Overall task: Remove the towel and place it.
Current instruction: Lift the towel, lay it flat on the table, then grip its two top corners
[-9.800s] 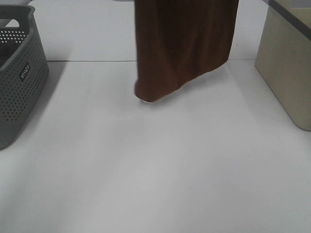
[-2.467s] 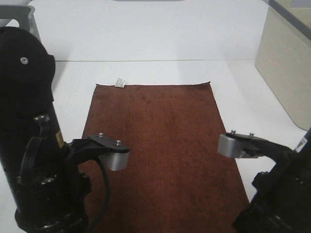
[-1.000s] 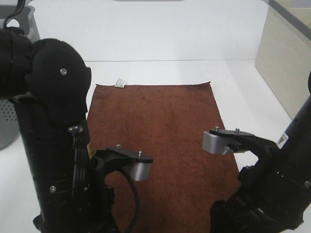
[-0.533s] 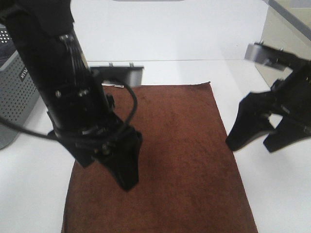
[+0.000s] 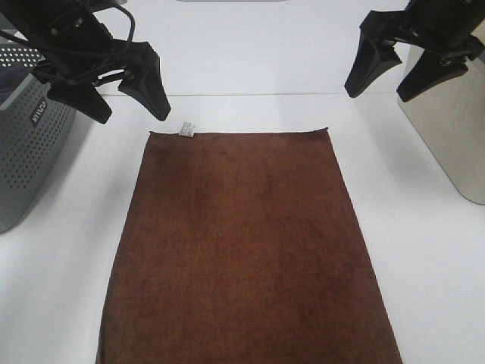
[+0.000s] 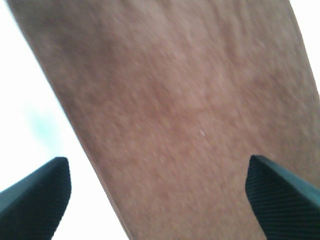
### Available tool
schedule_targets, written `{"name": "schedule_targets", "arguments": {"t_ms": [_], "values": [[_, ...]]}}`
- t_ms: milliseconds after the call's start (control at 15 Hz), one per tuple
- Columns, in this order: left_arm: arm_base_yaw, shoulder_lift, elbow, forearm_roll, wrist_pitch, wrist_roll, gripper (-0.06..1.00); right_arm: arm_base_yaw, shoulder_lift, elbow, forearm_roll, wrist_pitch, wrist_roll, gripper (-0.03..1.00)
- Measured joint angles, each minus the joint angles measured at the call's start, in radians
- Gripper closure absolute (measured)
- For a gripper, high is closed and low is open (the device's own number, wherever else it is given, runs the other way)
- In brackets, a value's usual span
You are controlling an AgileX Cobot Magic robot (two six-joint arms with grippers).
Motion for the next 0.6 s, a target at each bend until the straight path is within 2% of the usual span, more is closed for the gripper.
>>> {"name": "schedule_targets", "arguments": {"t_ms": [267, 400, 600], "values": [[0.056, 0.187, -0.150, 0.001, -0.040, -0.011, 0.08, -0.001, 0.293, -0.351, -0.007, 0.074, 0.005, 0.14], [0.080, 0.274, -0.213, 0.001, -0.047, -0.014, 0.08, -0.017, 0.402, -0.444, -0.001, 0.082, -0.001, 0.14], [0.113, 0.377, -0.293, -0.001, -0.060, 0.001, 0.08, -0.076, 0.492, -0.486, 0.028, 0.086, -0.006, 0.14]]}}
